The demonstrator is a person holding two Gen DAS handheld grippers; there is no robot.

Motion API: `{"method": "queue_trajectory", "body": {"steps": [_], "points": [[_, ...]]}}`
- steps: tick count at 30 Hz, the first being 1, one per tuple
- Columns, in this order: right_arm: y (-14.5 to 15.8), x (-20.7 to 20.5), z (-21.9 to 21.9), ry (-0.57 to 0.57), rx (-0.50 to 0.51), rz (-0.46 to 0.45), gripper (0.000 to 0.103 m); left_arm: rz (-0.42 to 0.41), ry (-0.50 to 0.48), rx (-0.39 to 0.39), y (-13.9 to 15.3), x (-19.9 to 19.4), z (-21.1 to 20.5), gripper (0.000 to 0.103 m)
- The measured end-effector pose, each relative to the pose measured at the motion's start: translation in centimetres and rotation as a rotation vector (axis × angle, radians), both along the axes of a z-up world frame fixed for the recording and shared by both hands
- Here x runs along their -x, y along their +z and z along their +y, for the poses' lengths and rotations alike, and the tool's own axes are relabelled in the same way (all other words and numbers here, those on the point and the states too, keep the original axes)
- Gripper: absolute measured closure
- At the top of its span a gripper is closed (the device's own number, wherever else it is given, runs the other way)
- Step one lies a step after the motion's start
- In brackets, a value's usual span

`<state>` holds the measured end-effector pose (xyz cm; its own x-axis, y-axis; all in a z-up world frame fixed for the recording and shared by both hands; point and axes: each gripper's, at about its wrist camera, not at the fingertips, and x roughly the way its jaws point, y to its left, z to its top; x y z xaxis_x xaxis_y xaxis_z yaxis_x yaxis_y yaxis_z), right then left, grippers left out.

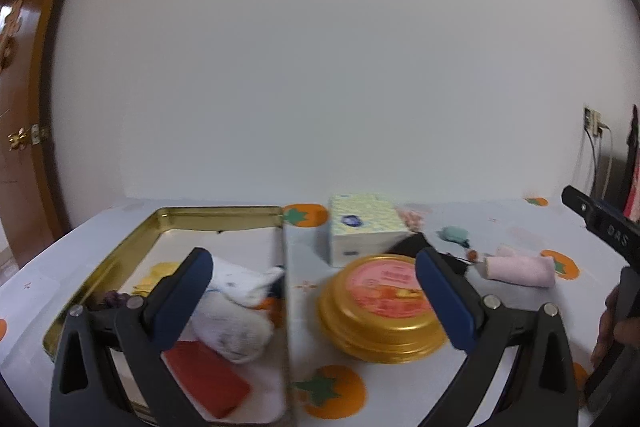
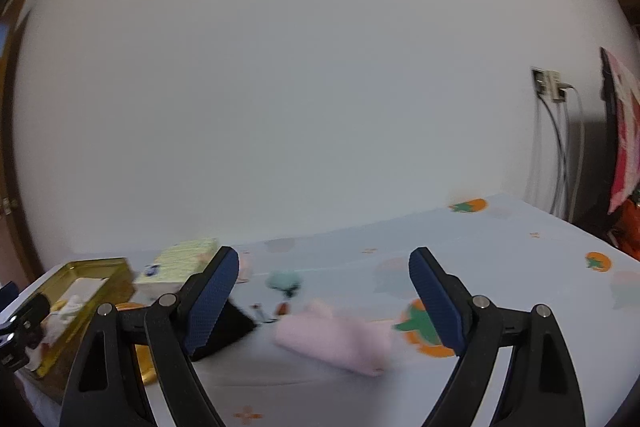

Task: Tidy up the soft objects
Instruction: 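Move the right tool back toward the pink towel, then grasp the pink towel with the right tool while the left tool grasps the teal plush keychain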

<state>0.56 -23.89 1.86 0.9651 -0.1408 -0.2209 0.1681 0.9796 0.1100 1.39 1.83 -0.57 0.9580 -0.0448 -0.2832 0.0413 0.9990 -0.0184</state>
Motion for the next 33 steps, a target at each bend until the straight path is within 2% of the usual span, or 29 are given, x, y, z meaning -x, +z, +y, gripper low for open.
{"method": "queue_trajectory", "body": {"steps": [7, 11, 14, 16, 20, 24, 26, 27, 28, 29, 30, 31, 33], "points": [[0.1, -0.7, -4.6, -0.072, -0.050, 0.044, 0.014, 0.025, -0.077, -0.002, -0.2, -0.1, -3.2, 0.000], [-0.4, -2.5, -5.4, 0.015, -0.086, 0.135, 0.014, 0.045, -0.138, -0.008, -0.3, -0.2, -5.8, 0.000], [-1.4, -5.2, -5.1, 0.189, -0.107, 0.252, 0.014, 0.066, -0.181, -0.022, -0.3, 0.1, -7.4, 0.000], [-2.4, -7.4, -4.2, 0.287, -0.111, 0.365, 0.014, 0.077, -0.186, -0.041, -0.4, -0.1, -8.2, 0.000], [-4.2, -10.4, -1.8, 0.341, -0.038, 0.554, 0.014, 0.098, -0.166, -0.038, -0.6, -0.6, -8.3, 0.000], [-5.8, -11.8, -0.8, 0.369, 0.004, 0.670, 0.015, 0.118, -0.144, -0.036, -0.7, -0.9, -8.3, 0.000], [-6.0, -11.7, -1.0, 0.346, 0.026, 0.671, 0.022, 0.121, -0.140, -0.041, -0.7, -0.9, -8.4, 0.000], [-6.0, -11.7, -1.0, 0.330, 0.031, 0.670, 0.029, 0.124, -0.138, -0.044, -0.7, -0.9, -8.4, 0.000], [-6.1, -11.7, -1.2, 0.324, 0.024, 0.664, 0.044, 0.129, -0.135, -0.046, -0.7, -1.0, -8.4, 0.000], [-5.9, -11.5, -1.6, 0.330, 0.000, 0.651, 0.054, 0.138, -0.126, -0.048, -0.7, -1.1, -8.5, 0.000], [-5.9, -11.5, -2.0, 0.354, -0.033, 0.643, 0.073, 0.144, -0.119, -0.050, -0.8, -1.2, -8.5, 0.000], [-5.9, -11.5, -2.3, 0.372, -0.058, 0.642, 0.080, 0.151, -0.109, -0.052, -0.8, -1.4, -8.5, 0.000], [-5.7, -11.4, -2.9, 0.372, -0.085, 0.627, 0.084, 0.158, -0.107, -0.055, -1.0, -1.6, -8.6, 0.000]]}}
